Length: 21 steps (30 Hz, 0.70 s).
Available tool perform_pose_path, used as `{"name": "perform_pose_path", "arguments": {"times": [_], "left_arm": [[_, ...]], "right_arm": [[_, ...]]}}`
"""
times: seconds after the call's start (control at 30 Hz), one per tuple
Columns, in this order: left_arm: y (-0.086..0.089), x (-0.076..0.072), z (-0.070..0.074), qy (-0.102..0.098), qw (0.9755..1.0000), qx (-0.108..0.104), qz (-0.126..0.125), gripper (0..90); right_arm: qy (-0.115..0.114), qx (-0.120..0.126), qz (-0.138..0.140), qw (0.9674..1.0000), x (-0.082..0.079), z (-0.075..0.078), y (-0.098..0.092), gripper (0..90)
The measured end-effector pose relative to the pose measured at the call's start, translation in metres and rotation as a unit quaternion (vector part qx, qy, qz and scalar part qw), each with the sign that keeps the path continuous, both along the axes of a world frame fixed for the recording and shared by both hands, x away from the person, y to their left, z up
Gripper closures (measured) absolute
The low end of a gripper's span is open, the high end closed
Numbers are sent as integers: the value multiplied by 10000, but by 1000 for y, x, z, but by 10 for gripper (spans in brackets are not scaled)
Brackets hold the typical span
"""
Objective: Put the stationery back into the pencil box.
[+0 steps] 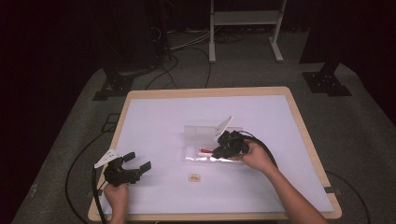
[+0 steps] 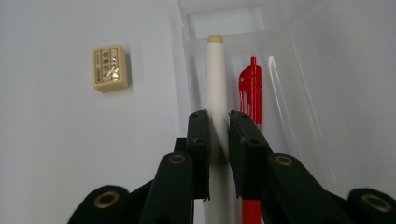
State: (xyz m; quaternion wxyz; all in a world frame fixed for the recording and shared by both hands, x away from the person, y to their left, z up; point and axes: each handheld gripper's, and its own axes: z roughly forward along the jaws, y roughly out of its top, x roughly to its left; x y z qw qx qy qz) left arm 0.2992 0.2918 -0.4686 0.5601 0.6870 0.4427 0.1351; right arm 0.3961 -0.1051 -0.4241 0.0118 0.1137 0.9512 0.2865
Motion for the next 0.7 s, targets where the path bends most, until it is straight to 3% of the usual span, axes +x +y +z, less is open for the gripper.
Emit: {"name": "perform_pose_path", "arguments": {"times": [0.2, 0.7], "left_arm": [[0, 0, 0, -6, 10000, -25, 17, 0], [0, 0, 0, -4, 10000, -24, 21, 0]], "right_arm": [[133, -53, 6, 9999, 5, -11, 5, 781], [248, -189, -133, 9994, 11, -17, 1, 777]]}}
